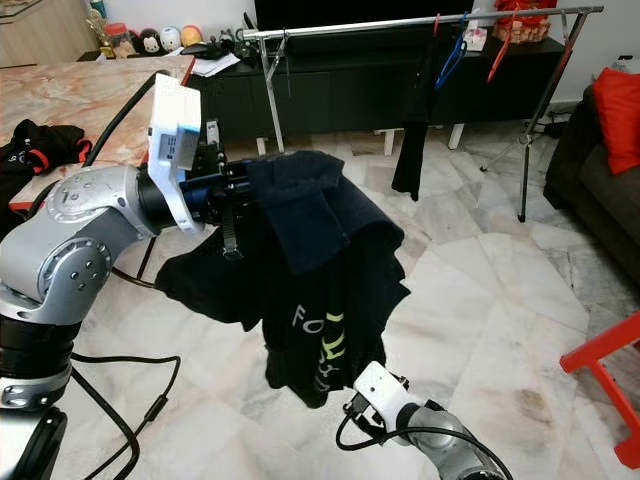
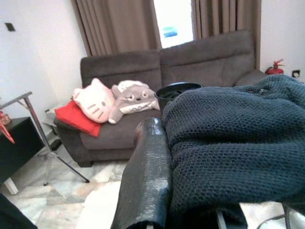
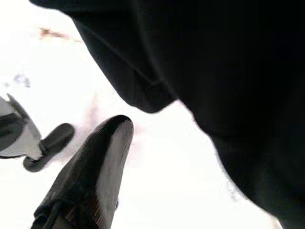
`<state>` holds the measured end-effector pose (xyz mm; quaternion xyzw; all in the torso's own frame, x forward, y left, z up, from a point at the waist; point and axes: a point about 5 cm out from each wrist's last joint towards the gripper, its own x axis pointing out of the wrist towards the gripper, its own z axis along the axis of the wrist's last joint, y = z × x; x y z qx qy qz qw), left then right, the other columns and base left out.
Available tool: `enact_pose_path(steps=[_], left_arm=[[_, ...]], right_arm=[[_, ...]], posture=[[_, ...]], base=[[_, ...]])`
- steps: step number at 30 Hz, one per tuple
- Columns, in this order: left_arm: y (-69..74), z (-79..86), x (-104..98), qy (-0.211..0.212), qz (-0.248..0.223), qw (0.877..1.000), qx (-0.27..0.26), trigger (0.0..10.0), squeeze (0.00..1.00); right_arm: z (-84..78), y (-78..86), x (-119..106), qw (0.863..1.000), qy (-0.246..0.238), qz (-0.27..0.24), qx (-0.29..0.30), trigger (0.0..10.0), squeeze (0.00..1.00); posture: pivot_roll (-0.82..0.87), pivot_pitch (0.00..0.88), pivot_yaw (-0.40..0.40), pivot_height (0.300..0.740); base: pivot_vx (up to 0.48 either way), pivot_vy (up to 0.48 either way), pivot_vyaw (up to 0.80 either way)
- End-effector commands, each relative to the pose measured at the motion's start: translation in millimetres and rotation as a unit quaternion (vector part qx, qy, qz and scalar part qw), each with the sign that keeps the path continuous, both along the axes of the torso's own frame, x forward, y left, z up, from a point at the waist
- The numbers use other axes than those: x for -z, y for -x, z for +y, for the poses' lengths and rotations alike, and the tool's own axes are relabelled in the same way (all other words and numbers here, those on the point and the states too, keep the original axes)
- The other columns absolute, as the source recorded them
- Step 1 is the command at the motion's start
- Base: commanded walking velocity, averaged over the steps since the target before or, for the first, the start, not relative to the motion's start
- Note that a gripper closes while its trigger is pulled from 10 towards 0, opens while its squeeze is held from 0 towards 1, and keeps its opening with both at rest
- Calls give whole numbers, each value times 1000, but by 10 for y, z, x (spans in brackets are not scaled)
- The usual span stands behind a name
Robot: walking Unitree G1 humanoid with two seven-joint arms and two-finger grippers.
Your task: Hang hanger
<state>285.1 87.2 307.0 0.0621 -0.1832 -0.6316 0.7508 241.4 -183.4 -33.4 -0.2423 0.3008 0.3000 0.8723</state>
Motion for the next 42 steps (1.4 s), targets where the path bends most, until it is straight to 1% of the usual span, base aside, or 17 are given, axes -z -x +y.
enact_pose_path(steps=[1, 2, 3, 5, 7, 9, 11, 13, 15, 17, 18, 22, 27, 28, 37, 42], left_arm=[[23, 12, -128, 15, -16, 1000, 3, 10000, 0], [21, 12, -123, 16, -17, 1000, 2, 10000, 0], [21, 12, -123, 16, -17, 1000, 2, 10000, 0], [26, 13, -115, 17, -16, 1000, 3, 10000, 0], [30, 15, -114, 18, -15, 1000, 3, 10000, 0], [30, 18, -106, 18, -14, 1000, 2, 10000, 0], [30, 20, -100, 18, -14, 1000, 2, 10000, 0], [31, 17, -77, 18, -11, 1000, 1, 10000, 0], [33, 15, -74, 18, -10, 1000, 1, 10000, 0], [40, 7, -68, 19, -9, 1000, 2, 10000, 0], [48, 2, -63, 18, -8, 1000, 3, 10000, 0], [54, 1, -59, 18, -7, 1000, 4, 10000, 0], [58, -1, -44, 17, -6, 1000, 3, 10000, 0], [58, -2, -44, 16, -6, 1000, 3, 10000, 0], [53, -3, -43, 16, -6, 1000, 0, 10000, 0], [-11, 28, 14, 15, -1, 1000, -22, 10000, 0]], right_arm=[[-24, -58, -42, 1000, 5, -21, 11, 0, 0], [-39, -84, -66, 999, 8, -36, 18, 0, 0], [-39, -84, -66, 999, 8, -36, 18, 0, 0], [-76, -159, -141, 996, 19, -80, 35, 0, 0], [-96, -201, -188, 993, 21, -107, 49, 0, 0], [-113, -231, -225, 990, 15, -126, 67, 0, 0], [-118, -240, -238, 989, 15, -134, 69, 0, 0], [-131, -289, -328, 980, -2, -176, 88, 0, 0], [-131, -295, -340, 979, -4, -182, 90, 0, 0], [-119, -321, -395, 975, -27, -200, 95, 0, 0], [-93, -323, -418, 974, -38, -207, 84, 0, 0], [-72, -319, -429, 974, -46, -210, 76, 0, 0], [4, -251, -371, 979, -72, -185, 49, 0, 0], [20, -228, -342, 981, -77, -173, 43, 0, 0], [33, -216, -331, 982, -81, -168, 37, 0, 0], [33, -222, -340, 981, -82, -170, 38, 0, 0]], posture=[[47, 19, 41, 740], [47, 18, 40, 740], [47, 18, 40, 740], [47, 18, 40, 740], [45, 20, 40, 740], [46, 21, 40, 740], [46, 21, 40, 740], [44, 21, 42, 740], [44, 21, 42, 740], [44, 21, 42, 740], [40, 20, 41, 740], [41, 20, 40, 740], [40, 18, 39, 740], [40, 18, 39, 740], [39, 16, 40, 740], [37, 15, 41, 740]], base=[[0, 0, 0], [0, 0, 0], [0, 0, 0], [0, 0, 0], [0, 0, 0], [0, 0, 0], [0, 0, 0], [0, 0, 0], [0, 0, 0], [0, 0, 0], [0, 0, 0], [0, 0, 0], [0, 0, 0], [0, 0, 0], [0, 0, 0], [0, 0, 0]])
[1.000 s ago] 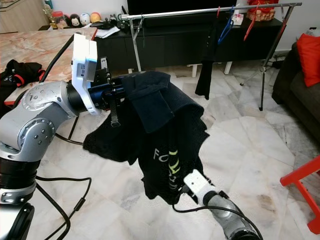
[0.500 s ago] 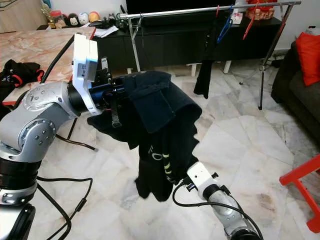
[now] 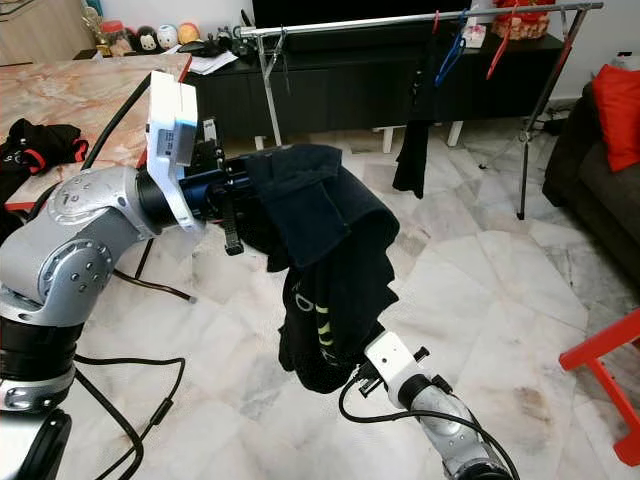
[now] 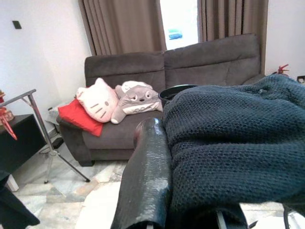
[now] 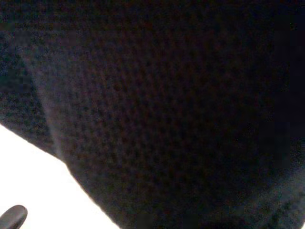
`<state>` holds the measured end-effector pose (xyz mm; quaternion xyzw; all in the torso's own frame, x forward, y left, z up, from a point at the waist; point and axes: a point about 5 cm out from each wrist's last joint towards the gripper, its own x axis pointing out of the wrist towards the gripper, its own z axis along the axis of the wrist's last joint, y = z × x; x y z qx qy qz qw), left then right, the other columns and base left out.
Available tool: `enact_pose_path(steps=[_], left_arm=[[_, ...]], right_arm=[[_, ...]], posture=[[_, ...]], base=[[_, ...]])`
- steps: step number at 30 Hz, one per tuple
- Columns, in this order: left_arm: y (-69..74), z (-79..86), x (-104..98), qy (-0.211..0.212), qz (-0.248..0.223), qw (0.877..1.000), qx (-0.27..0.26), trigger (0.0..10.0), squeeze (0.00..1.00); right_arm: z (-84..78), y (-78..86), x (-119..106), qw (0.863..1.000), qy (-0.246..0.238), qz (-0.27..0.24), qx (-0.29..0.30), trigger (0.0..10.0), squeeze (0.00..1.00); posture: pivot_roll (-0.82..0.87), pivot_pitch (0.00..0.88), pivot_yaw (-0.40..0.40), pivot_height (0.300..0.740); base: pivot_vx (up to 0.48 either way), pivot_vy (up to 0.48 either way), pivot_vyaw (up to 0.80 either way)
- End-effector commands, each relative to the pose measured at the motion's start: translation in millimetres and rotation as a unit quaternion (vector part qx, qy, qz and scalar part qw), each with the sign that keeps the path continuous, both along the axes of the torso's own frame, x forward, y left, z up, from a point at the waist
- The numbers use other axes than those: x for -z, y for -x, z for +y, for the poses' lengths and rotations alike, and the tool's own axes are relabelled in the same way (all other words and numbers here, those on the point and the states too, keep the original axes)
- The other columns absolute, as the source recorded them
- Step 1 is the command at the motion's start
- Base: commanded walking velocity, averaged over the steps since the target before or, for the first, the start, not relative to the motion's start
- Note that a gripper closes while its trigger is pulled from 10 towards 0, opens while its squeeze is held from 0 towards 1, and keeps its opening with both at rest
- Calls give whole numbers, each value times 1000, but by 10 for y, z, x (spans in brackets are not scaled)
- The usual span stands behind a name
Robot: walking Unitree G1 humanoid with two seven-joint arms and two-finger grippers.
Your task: Hang hanger
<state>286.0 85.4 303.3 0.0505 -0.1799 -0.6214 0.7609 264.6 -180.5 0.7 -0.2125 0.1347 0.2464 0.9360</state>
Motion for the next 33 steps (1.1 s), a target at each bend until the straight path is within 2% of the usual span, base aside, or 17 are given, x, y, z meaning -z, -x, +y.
enact_pose_path(steps=[1, 8, 10, 13, 17, 19, 20, 21, 24, 26, 30, 32, 33], left_arm=[[-39, 69, -2, 5, -10, 1000, -23, 10000, 0], [-203, 170, 61, 4, -22, 995, -97, 10000, 0], [-312, 247, 87, 13, -29, 988, -151, 10000, 0], [-358, 304, 99, 19, -32, 984, -177, 10000, 0], [-419, 424, 47, 50, -34, 976, -211, 10000, 0], [-457, 515, -16, 81, -33, 967, -239, 10000, 0], [-457, 515, -16, 81, -33, 967, -239, 10000, 0], [-473, 541, -32, 92, -34, 964, -249, 10000, 0], [-577, 692, -107, 155, -23, 937, -312, 10000, 0], [-616, 744, -115, 177, -11, 926, -334, 10000, 0], [-627, 733, -61, 177, 1, 926, -334, 10000, 0], [-602, 680, -2, 163, 5, 934, -318, 10000, 0], [-574, 629, 50, 147, 11, 943, -299, 10000, 0]], right_arm=[[5, 14, 2, 1000, -8, -2, 2, 0, 0], [24, 64, 39, 1000, -8, 4, -4, 0, 0], [36, 83, 58, 1000, -7, 8, -8, 0, 0], [39, 100, 77, 1000, -5, 15, -10, 0, 0], [29, 130, 111, 1000, 1, 25, -12, 0, 0], [16, 143, 128, 999, 3, 30, -9, 0, 0], [16, 143, 128, 999, 3, 30, -9, 0, 0], [13, 147, 131, 999, 4, 31, -8, 0, 0], [33, 158, 139, 999, 0, 32, -10, 0, 0], [51, 163, 140, 999, -4, 33, -13, 0, 0], [72, 170, 142, 999, -7, 32, -17, 0, 0], [79, 169, 139, 999, -8, 30, -18, 0, 0], [82, 166, 135, 999, -9, 29, -18, 0, 0]], posture=[[36, 15, 41, 740], [36, 16, 42, 740], [33, 16, 42, 740], [33, 16, 42, 740], [33, 16, 40, 740], [32, 17, 39, 740], [32, 17, 39, 740], [32, 17, 39, 740], [32, 17, 39, 740], [32, 17, 39, 740], [30, 17, 40, 740], [30, 18, 40, 740], [30, 18, 40, 740]], base=[[0, 0, 0], [0, 0, 0], [0, 0, 0], [0, 0, 0], [0, 0, 0], [0, 0, 0], [0, 0, 0], [0, 0, 0], [0, 0, 0], [0, 0, 0], [0, 0, 0], [0, 0, 0], [0, 0, 0]])
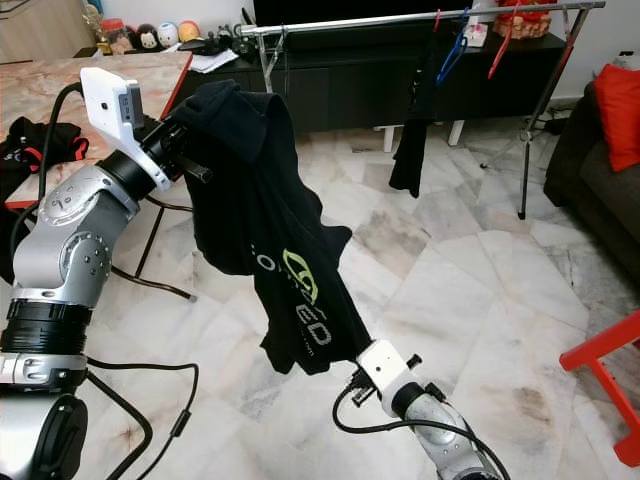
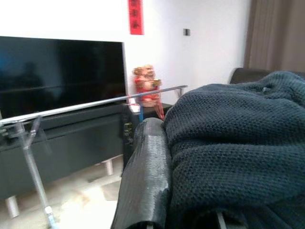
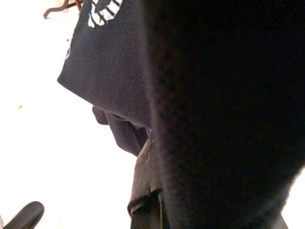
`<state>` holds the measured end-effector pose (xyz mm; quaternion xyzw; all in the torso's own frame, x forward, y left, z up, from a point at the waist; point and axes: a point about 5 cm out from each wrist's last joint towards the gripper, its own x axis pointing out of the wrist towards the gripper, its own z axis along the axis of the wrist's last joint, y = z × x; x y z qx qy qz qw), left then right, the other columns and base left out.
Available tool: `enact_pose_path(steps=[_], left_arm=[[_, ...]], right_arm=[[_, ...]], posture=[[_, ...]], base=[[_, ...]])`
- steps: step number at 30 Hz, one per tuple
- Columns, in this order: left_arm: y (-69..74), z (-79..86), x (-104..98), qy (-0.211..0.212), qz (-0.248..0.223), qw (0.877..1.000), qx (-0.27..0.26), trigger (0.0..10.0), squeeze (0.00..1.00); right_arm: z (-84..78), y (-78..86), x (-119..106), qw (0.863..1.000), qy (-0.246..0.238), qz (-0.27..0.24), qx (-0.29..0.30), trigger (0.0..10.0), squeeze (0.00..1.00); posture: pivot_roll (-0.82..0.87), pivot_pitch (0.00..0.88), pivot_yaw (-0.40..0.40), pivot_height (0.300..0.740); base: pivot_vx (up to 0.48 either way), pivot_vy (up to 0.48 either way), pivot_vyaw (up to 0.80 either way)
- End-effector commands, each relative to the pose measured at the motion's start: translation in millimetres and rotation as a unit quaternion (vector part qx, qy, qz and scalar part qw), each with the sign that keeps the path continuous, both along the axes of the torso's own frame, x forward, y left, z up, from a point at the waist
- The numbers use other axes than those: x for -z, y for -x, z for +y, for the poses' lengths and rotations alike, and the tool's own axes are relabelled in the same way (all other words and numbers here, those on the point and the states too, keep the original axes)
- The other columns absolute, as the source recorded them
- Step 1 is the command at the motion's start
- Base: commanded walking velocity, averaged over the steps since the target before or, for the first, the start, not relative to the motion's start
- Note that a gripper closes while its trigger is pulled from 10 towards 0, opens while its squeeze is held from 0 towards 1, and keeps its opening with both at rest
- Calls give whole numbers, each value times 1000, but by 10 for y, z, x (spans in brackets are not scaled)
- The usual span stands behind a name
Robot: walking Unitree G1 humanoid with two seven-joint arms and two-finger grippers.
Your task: Hang hanger
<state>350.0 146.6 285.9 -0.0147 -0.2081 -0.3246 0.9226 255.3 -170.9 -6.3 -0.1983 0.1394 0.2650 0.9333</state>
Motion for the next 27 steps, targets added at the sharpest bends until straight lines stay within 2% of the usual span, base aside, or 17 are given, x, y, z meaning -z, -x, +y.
enact_pose_path(steps=[1, 3, 4, 5, 6, 7, 17, 22, 27], left_arm=[[111, -53, -48, -8, -17, 999, 44, 10000, 0], [199, -153, 98, -56, -4, 994, 92, 10000, 0], [223, -175, 137, -62, 4, 992, 107, 10000, 0], [246, -202, 194, -68, 15, 990, 120, 10000, 110], [260, -219, 231, -72, 21, 989, 128, 10000, 110], [284, -243, 293, -77, 28, 987, 139, 10000, 992], [293, -242, 346, -59, 40, 987, 142, 10000, 1000], [247, -130, 260, -31, 38, 991, 123, 10000, 1000], [266, -57, 150, 8, 29, 992, 126, 10000, 1000]], right_arm=[[-13, 68, 59, 1000, 5, 15, -4, 0, 0], [-4, 56, 47, 1000, 2, 12, -3, 0, 0], [-2, 53, 45, 1000, 2, 11, -3, 0, 0], [1, 50, 42, 1000, 2, 11, -3, 0, 0], [3, 48, 41, 1000, 2, 10, -3, 0, 0], [8, 44, 37, 1000, 1, 9, -3, 0, 0], [21, 34, 26, 1000, -2, 4, 0, 0, 0], [17, 24, 21, 1000, 1, 1, 7, 0, 0], [-19, 12, 25, 1000, 13, -2, 21, 0, 0]], posture=[[31, 19, 38, 740], [32, 19, 38, 740], [32, 19, 38, 740], [31, 17, 37, 740], [31, 17, 37, 740], [31, 17, 37, 740], [31, 16, 38, 740], [29, 15, 39, 740], [29, 14, 40, 740]], base=[[0, 0, 0], [0, 0, 0], [0, 0, 0], [0, 0, 0], [0, 0, 0], [0, 0, 0], [0, 0, 0], [0, 0, 0], [0, 0, 0]])
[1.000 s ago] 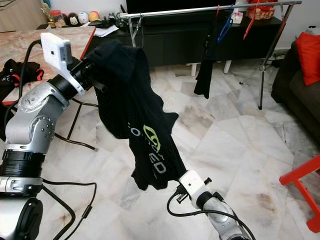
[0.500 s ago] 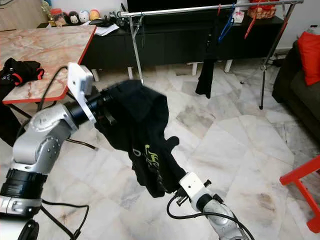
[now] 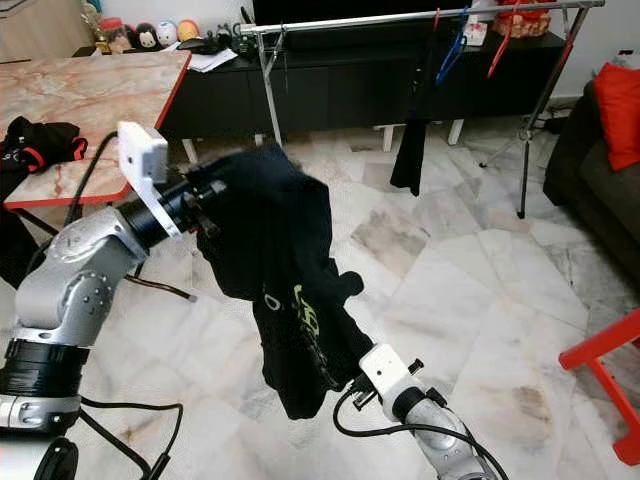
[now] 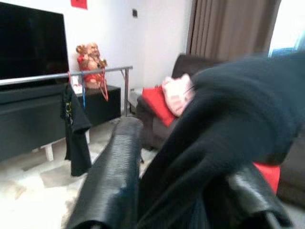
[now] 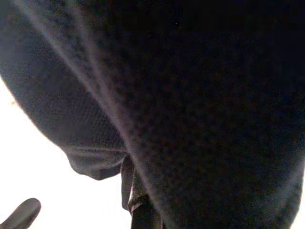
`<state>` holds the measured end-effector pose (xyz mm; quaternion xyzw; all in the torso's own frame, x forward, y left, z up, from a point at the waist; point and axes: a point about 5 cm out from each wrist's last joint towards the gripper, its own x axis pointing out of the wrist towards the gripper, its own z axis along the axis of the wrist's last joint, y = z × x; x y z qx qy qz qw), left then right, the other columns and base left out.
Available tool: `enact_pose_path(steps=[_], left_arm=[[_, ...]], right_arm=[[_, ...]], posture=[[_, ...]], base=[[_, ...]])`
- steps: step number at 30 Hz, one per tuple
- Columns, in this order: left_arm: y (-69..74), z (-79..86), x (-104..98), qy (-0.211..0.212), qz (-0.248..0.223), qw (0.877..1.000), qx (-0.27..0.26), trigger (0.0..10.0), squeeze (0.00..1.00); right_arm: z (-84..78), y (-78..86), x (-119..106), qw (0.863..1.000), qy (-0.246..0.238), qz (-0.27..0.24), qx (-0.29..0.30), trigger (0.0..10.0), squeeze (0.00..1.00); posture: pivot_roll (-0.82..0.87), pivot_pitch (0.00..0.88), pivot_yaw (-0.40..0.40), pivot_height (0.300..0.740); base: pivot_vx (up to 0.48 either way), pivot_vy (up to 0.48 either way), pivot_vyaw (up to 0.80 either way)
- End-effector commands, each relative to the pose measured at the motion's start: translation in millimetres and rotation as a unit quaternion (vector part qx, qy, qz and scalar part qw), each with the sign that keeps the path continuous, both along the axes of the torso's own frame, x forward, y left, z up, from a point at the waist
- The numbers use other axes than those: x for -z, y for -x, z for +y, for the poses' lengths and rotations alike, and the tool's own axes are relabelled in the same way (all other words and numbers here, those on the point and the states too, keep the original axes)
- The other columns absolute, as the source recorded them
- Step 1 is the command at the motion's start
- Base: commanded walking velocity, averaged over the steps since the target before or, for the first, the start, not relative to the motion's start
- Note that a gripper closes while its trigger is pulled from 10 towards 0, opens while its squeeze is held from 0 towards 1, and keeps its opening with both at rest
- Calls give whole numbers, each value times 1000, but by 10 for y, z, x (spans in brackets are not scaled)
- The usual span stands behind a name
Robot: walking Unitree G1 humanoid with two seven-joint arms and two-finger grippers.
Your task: Hang hanger
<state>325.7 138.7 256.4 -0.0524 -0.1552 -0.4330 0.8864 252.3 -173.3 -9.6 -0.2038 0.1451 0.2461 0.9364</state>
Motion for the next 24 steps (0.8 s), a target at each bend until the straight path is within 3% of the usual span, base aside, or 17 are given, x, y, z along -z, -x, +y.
enact_pose_path(steps=[1, 12, 19, 24], left_arm=[[34, 33, -158, 19, -22, 1000, 8, 10000, 1000], [135, 205, -172, 29, -12, 999, 17, 10000, 1000], [117, 181, -99, 27, 0, 1000, -5, 10000, 1000], [68, 70, 125, -42, 6, 998, -42, 10000, 1000]], right_arm=[[-6, -19, -8, 1000, 7, -3, 6, 0, 0], [-238, -156, -118, 992, 59, -53, 97, 0, 0], [-322, -222, -192, 980, 83, -91, 153, 0, 0], [-288, -221, -162, 979, 97, -86, 159, 0, 0]], posture=[[30, 16, 39, 740], [31, 16, 39, 740], [32, 14, 37, 740], [28, 12, 38, 740]], base=[[0, 0, 0], [0, 0, 0], [0, 0, 0], [0, 0, 0]])
